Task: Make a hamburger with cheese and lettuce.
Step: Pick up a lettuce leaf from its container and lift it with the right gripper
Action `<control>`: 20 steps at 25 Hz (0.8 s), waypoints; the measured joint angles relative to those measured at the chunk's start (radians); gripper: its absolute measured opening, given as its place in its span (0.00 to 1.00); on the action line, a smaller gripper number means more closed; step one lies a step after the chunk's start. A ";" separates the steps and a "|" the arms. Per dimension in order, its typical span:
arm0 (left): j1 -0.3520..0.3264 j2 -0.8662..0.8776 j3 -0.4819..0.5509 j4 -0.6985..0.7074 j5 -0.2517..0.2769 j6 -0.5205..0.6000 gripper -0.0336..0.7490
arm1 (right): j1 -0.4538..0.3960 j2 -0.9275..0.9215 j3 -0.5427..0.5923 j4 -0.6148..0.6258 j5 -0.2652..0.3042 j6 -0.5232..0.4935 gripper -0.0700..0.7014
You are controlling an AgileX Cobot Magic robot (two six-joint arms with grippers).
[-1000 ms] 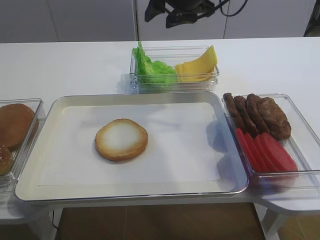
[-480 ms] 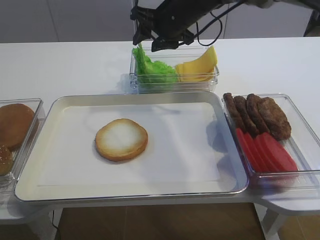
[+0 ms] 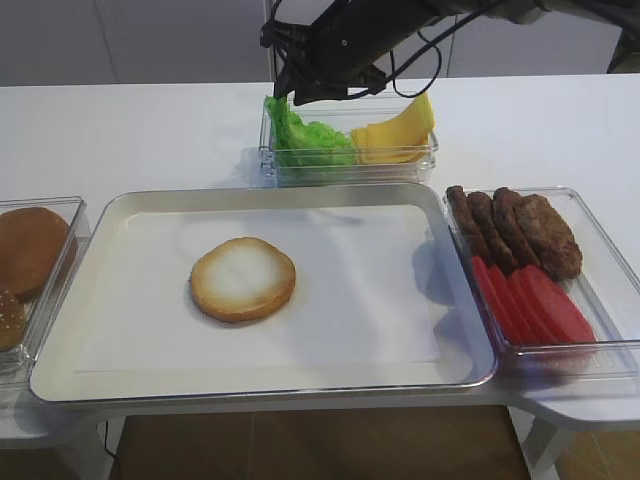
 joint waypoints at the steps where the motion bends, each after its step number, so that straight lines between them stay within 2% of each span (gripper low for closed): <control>1: 0.000 0.000 0.000 0.000 0.000 0.000 0.51 | 0.000 0.000 0.000 0.000 0.000 -0.001 0.31; 7: 0.000 0.000 0.000 0.000 0.000 0.000 0.51 | 0.000 0.000 0.000 0.005 0.000 -0.002 0.14; 9: 0.000 0.000 0.000 0.000 0.000 0.000 0.51 | 0.000 0.000 0.000 0.010 0.000 -0.003 0.11; 20: 0.000 0.000 0.000 0.000 0.000 0.000 0.51 | 0.000 -0.024 0.000 0.033 0.002 -0.005 0.10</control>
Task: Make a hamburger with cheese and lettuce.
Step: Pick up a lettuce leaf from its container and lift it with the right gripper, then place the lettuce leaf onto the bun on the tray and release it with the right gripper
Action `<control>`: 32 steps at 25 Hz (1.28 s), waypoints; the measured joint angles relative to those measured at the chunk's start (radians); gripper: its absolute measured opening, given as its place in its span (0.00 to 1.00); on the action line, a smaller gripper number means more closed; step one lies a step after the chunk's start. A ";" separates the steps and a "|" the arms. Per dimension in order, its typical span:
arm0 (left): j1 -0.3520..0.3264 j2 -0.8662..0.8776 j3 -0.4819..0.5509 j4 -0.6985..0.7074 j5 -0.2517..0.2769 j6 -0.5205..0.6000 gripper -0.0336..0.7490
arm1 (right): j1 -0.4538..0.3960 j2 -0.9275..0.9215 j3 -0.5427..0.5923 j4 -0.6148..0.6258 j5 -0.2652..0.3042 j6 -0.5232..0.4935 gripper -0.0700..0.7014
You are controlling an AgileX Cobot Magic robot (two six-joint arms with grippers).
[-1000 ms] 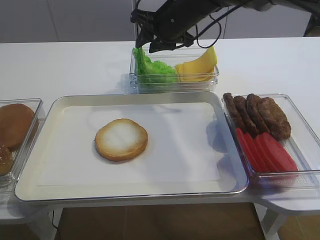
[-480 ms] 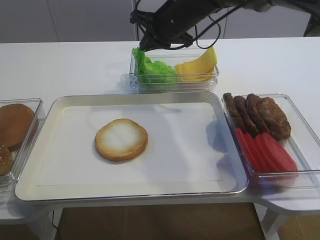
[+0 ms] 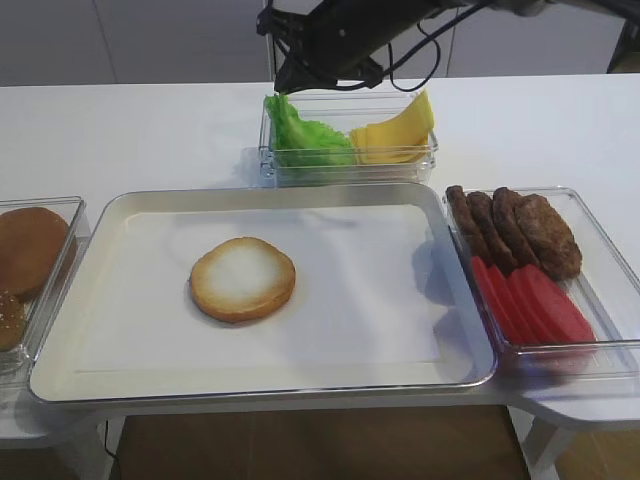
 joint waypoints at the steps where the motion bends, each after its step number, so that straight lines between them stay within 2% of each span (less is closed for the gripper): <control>1: 0.000 0.000 0.000 0.000 0.000 0.000 0.51 | 0.000 -0.008 0.000 -0.007 0.000 0.000 0.10; 7: 0.000 0.000 0.000 -0.001 0.000 0.000 0.51 | 0.000 -0.066 0.000 -0.042 0.025 0.000 0.10; 11: 0.000 0.000 0.000 -0.001 0.000 0.000 0.51 | 0.000 -0.112 0.000 -0.055 0.072 0.000 0.09; 23: 0.000 0.000 0.000 -0.004 0.000 0.000 0.51 | 0.000 -0.320 0.003 -0.120 0.278 0.000 0.09; 28: 0.000 0.000 0.000 -0.004 0.000 0.000 0.51 | 0.000 -0.431 0.118 -0.120 0.299 0.000 0.09; 32: 0.000 0.000 0.000 -0.004 0.000 0.000 0.51 | 0.016 -0.513 0.268 -0.120 0.282 -0.009 0.09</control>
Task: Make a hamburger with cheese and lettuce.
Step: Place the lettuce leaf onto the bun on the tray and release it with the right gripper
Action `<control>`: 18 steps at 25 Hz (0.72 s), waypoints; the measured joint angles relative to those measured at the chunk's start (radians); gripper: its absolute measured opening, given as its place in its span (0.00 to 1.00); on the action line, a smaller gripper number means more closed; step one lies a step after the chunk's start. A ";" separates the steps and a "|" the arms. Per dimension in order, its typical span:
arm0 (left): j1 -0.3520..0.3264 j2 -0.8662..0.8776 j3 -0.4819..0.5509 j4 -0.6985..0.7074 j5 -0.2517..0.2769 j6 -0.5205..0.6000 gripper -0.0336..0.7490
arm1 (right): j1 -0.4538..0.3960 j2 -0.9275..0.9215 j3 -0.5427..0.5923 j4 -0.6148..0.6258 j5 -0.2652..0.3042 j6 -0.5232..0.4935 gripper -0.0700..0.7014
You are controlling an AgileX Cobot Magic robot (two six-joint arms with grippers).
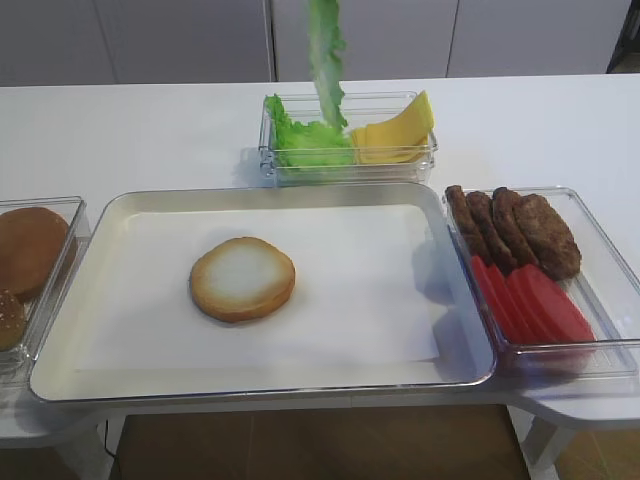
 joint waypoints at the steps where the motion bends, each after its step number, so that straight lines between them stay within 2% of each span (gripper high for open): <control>1: 0.000 0.000 0.000 0.000 0.000 0.000 0.51 | 0.010 -0.016 0.036 -0.003 -0.016 -0.005 0.09; 6: 0.000 0.000 0.000 0.000 0.000 0.000 0.51 | 0.098 -0.063 0.238 -0.003 -0.121 -0.013 0.09; 10: 0.000 0.000 0.000 0.000 0.000 0.000 0.51 | 0.179 -0.063 0.365 -0.003 -0.262 -0.015 0.09; 14: -0.002 0.000 0.000 0.000 0.000 0.000 0.51 | 0.222 -0.063 0.443 -0.007 -0.396 -0.015 0.09; 18: 0.000 0.000 0.000 0.000 0.000 0.000 0.51 | 0.229 -0.063 0.475 -0.059 -0.441 -0.015 0.09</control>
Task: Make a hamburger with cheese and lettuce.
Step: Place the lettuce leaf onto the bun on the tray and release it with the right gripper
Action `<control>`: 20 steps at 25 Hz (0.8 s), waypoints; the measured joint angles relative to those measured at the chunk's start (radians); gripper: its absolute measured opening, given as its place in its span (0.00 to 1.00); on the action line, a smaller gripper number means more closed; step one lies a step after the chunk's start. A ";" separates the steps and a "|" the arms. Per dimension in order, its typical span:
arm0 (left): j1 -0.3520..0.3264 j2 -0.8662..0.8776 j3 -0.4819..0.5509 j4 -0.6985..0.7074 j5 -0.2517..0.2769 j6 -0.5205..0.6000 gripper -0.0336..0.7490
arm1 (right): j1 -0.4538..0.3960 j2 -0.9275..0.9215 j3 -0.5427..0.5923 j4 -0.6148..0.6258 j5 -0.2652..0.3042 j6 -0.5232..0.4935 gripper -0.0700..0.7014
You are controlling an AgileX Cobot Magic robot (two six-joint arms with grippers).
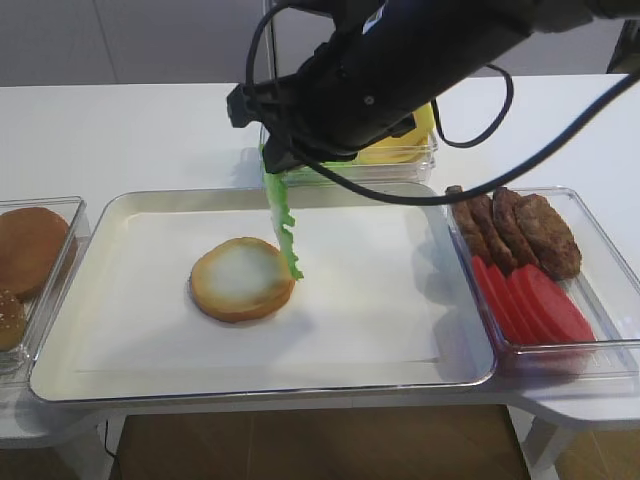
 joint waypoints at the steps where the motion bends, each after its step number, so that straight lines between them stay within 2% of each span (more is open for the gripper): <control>1: 0.000 0.000 0.000 0.000 0.000 0.000 0.51 | 0.000 0.000 0.004 -0.021 -0.007 0.000 0.09; 5: 0.000 0.000 0.000 0.000 0.000 0.000 0.51 | 0.000 0.000 0.004 -0.074 -0.013 -0.002 0.09; 12: 0.000 0.000 0.000 0.000 0.000 0.000 0.51 | 0.000 0.049 0.004 -0.079 -0.019 -0.002 0.09; 20: -0.002 0.000 0.000 0.000 0.000 0.000 0.51 | 0.002 0.090 0.004 0.066 -0.034 -0.002 0.09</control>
